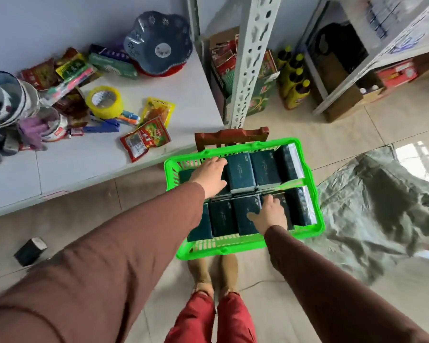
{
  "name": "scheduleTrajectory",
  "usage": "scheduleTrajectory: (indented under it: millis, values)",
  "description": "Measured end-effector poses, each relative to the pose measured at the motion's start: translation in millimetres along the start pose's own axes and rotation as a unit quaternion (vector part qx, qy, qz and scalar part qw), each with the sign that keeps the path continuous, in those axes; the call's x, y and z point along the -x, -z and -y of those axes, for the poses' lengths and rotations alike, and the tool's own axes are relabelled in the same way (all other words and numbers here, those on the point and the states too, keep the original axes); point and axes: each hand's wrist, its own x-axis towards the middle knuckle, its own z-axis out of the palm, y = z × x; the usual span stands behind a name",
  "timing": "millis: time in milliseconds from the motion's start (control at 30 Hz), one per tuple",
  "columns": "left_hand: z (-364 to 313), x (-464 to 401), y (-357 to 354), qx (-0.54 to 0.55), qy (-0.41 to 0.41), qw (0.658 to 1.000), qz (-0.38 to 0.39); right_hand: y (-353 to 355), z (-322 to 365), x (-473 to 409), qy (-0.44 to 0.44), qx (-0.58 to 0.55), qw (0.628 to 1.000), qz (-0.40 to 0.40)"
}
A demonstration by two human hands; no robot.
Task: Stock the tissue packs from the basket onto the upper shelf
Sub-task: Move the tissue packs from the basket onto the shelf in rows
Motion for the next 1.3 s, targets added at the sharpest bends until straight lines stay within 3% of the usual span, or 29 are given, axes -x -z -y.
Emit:
scheduleTrajectory:
  millis: [133,333,500,633,800,1033,1200,1300]
  values:
    - [-4.1,-56.3,-31.2,-0.044,0.005,0.999,-0.021,-39.8,-6.7,-17.0,-0.03,0.022,0.999,-0.034]
    - [-4.1,-94.4,-74.0,-0.15,-0.06,0.987,-0.024,-69.1,-4.1,-34.8,-0.015,0.048,0.996,-0.079]
    - [6.3,-81.3,-91.8,-0.179,-0.043,0.982,0.036,-85.0,-12.7,-33.2,0.0,0.053,0.997,-0.063]
    - [11.2,-79.1,-78.3,-0.043,0.01,0.998,0.043,-80.6,-16.4,-38.0,-0.076,-0.022,0.997,-0.014]
    - [34.6,-44.1,-52.6,0.127,0.083,0.988,-0.003,-51.4,-17.8,-31.9,-0.073,-0.134,0.988,0.025]
    - [77.0,88.2,49.5,0.26,0.166,0.939,-0.153,62.4,60.7,35.2,0.152,-0.265,0.951,0.04]
    - [110.1,223.4,160.5,0.334,0.163,0.893,-0.253,147.3,183.5,133.6,0.346,-0.231,0.907,0.065]
    - [118.7,310.9,223.7,0.381,0.142,0.851,-0.332,193.4,255.4,217.1,0.474,-0.202,0.855,0.065]
